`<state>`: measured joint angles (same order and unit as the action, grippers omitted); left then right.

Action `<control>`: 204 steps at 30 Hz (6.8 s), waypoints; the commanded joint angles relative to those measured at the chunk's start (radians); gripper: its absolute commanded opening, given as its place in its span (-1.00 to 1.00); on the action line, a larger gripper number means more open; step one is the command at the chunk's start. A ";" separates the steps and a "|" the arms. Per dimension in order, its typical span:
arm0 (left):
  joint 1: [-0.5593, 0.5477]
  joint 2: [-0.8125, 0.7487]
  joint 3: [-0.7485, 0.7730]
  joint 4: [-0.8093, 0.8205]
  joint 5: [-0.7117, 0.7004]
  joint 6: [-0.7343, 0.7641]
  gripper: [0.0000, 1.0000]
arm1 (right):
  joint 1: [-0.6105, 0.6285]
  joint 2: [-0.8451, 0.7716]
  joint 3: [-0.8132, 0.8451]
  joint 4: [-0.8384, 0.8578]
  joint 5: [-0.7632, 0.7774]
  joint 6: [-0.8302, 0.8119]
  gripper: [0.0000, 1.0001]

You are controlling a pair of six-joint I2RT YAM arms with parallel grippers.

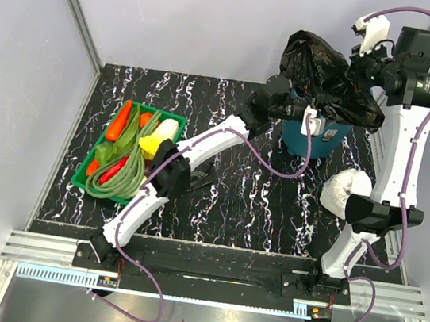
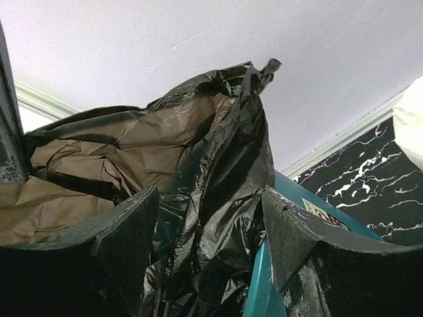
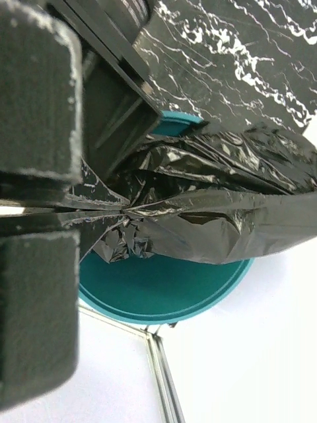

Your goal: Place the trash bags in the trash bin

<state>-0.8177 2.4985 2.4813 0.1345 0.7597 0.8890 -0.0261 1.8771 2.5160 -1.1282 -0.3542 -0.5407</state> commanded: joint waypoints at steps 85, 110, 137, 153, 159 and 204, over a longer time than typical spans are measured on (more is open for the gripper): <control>-0.044 -0.124 0.082 -0.340 -0.250 0.265 -0.71 | -0.072 -0.098 -0.062 -0.101 -0.094 0.048 -1.00; -0.052 -0.296 0.120 -0.910 -0.448 0.317 -1.00 | -0.077 -0.111 -0.146 -0.042 -0.138 0.111 -1.00; -0.178 -0.809 -0.562 -1.066 -0.560 0.033 -1.00 | -0.009 -0.392 -0.606 0.127 -0.267 0.206 -1.00; -0.209 -0.800 -0.331 -1.145 -0.611 -0.074 -0.43 | -0.008 -0.395 -0.605 0.125 -0.243 0.193 -1.00; -0.207 -0.800 -0.312 -1.179 -0.594 -0.079 -0.53 | -0.008 -0.391 -0.612 0.125 -0.232 0.183 -1.00; -0.146 -0.702 -0.357 -1.188 -0.461 0.114 -0.32 | -0.008 -0.417 -0.663 0.137 -0.181 0.160 -1.00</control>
<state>-0.9714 1.7916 2.1288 -1.0969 0.2619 0.9947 -0.0391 1.4899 1.8565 -1.0309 -0.5571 -0.3668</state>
